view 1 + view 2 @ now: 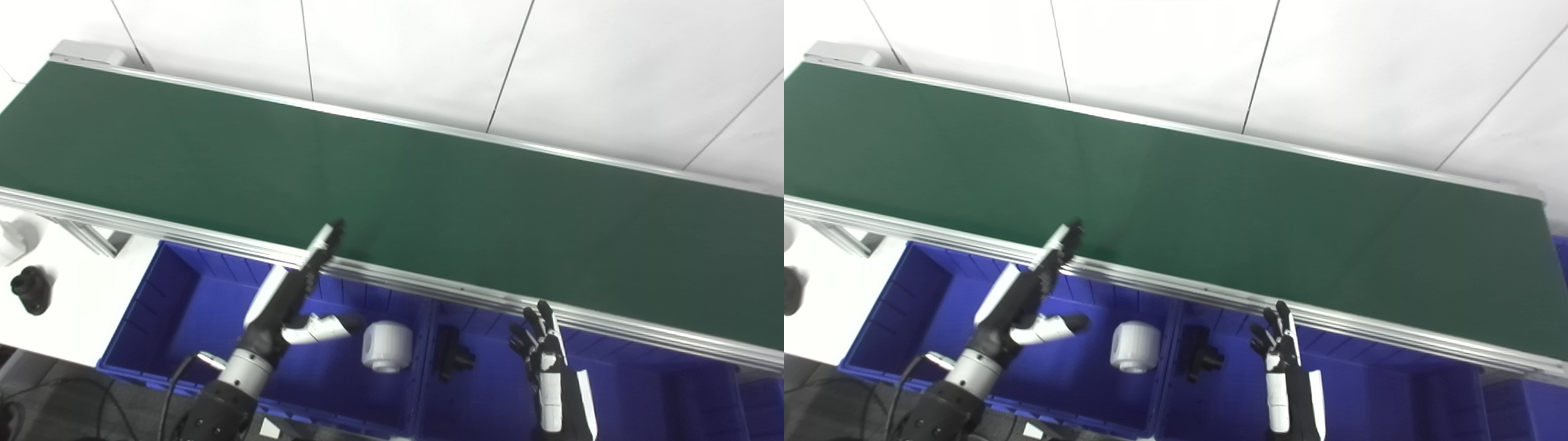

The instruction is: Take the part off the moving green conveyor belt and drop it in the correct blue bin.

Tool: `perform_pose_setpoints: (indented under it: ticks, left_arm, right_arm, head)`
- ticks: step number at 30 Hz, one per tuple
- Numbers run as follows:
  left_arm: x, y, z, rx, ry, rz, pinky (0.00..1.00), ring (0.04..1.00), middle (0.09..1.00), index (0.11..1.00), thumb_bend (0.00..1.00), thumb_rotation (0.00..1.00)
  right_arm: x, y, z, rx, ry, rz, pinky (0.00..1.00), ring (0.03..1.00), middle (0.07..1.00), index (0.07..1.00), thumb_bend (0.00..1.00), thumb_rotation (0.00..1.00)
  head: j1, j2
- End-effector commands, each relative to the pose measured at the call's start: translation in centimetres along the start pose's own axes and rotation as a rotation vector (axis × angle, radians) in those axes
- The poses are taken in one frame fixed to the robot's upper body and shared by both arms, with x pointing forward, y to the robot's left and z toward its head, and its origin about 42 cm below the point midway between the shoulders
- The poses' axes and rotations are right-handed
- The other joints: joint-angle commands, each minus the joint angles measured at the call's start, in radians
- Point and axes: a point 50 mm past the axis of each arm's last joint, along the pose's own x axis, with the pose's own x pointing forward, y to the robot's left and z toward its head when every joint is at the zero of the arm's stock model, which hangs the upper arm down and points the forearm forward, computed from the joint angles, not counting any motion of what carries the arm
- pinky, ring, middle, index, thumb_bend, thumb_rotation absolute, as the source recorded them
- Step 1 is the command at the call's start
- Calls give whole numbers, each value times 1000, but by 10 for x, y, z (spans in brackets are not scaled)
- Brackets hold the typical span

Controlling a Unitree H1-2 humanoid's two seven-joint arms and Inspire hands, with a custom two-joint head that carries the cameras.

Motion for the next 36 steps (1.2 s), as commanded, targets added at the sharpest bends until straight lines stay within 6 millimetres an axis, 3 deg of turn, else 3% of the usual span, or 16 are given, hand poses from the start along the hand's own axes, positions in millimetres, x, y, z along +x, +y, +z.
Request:
perform_pose_setpoints:
  ticks: [1,7,8,15,20,28,30,31,32,33,36]
  left_arm:
    - [-9,4,15,-34,-80,32,1000,1000,1000,1000,850,659]
    - [-36,16,21,-127,-77,69,1000,1000,1000,1000,853,666]
    - [-39,19,18,-131,-71,70,1000,1000,1000,1000,857,669]
    - [-34,41,-4,-149,-42,93,1000,1000,1000,1000,829,632]
    - [-30,52,-2,-141,-37,126,1000,1000,1000,1000,840,621]
    - [-28,54,0,-146,-33,138,1000,1000,1000,1000,844,631]
    - [-28,56,-2,-147,-32,139,1000,1000,1000,1000,858,633]
    - [-27,59,-4,-147,-32,141,1000,1000,1000,1000,872,632]
    - [-27,61,-5,-148,-32,143,1000,1000,1000,1000,880,632]
    - [-27,65,-8,-142,-32,145,1000,1000,1000,1000,885,632]
    - [-27,76,-13,-144,-45,125,1000,1000,1000,1000,876,671]
  right_arm:
    - [0,11,9,16,-40,-5,867,886,948,1000,739,987]
    - [2,27,7,-19,-44,-1,870,886,944,1000,711,1000]
    - [2,30,7,-21,-42,-3,871,885,943,1000,712,1000]
    - [8,48,5,9,-21,-41,836,903,947,989,750,974]
    - [10,53,7,-24,-25,-51,849,915,960,988,715,998]
    - [12,55,6,3,-29,-58,855,929,971,986,692,1000]
    - [13,57,5,0,-28,-59,847,925,968,983,693,1000]
    - [14,60,4,-3,-26,-59,847,921,962,979,703,1000]
    - [15,63,3,-5,-24,-58,854,921,962,978,708,1000]
    - [17,67,3,-15,-16,-52,858,921,962,978,710,1000]
    - [22,79,-1,-34,-11,-45,900,911,957,985,754,1000]
  head:
    - [-34,0]
    - [-153,1]
    - [-203,0]
    - [-309,2]
    - [-311,5]
    - [-324,-2]
    - [-366,-15]
    - [-426,-29]
    - [-426,-29]
    - [-499,-47]
    - [-563,-66]
